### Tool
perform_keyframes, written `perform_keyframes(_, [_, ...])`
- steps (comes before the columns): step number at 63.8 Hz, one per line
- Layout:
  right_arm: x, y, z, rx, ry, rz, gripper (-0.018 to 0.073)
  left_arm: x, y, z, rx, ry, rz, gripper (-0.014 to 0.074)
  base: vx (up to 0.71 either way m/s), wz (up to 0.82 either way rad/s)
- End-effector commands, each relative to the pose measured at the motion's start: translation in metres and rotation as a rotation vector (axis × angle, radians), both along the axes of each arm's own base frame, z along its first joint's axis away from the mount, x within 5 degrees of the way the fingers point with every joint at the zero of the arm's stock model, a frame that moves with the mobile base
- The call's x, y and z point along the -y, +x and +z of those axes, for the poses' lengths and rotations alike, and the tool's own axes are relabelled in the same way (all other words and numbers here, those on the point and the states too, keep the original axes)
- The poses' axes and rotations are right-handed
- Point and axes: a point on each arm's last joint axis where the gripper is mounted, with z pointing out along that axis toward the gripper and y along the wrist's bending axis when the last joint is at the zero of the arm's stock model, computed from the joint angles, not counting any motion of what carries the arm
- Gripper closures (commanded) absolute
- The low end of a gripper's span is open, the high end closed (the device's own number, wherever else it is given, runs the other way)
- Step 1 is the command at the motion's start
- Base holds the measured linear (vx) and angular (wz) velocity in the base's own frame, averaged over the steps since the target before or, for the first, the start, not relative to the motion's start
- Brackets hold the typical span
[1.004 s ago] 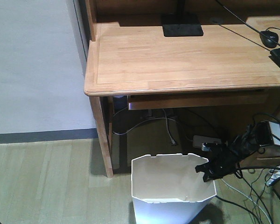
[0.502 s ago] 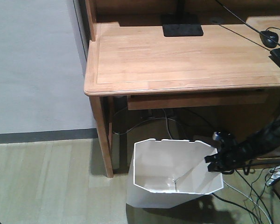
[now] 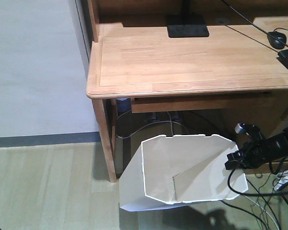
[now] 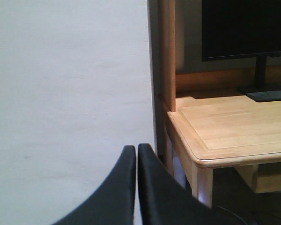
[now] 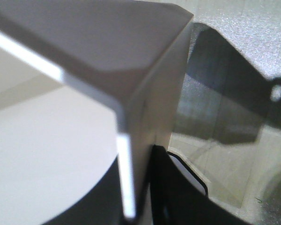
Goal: Move trash bin to bedside with robot
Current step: 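Close the right gripper on the bin rim and lift it slightly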
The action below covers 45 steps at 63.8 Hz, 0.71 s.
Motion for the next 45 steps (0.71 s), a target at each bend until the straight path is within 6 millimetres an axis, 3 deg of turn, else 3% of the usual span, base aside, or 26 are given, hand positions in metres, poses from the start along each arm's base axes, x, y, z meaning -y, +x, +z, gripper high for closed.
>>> perform_keyframes(1, [-0.0134,0.0072,0.0491,0.065,0.219,0.004,0.0563,0.0005,-0.0002,0.0031,0.07,-0.023,-0.009,0.0603,0.0,0.0])
perform_keyframes(45, [-0.0164,0.0065,0.0554,0.066,0.265,0.023,0.0563,0.0005,-0.0002,0.0031,0.07,-0.023,-0.009,0.0603,0.0,0.0])
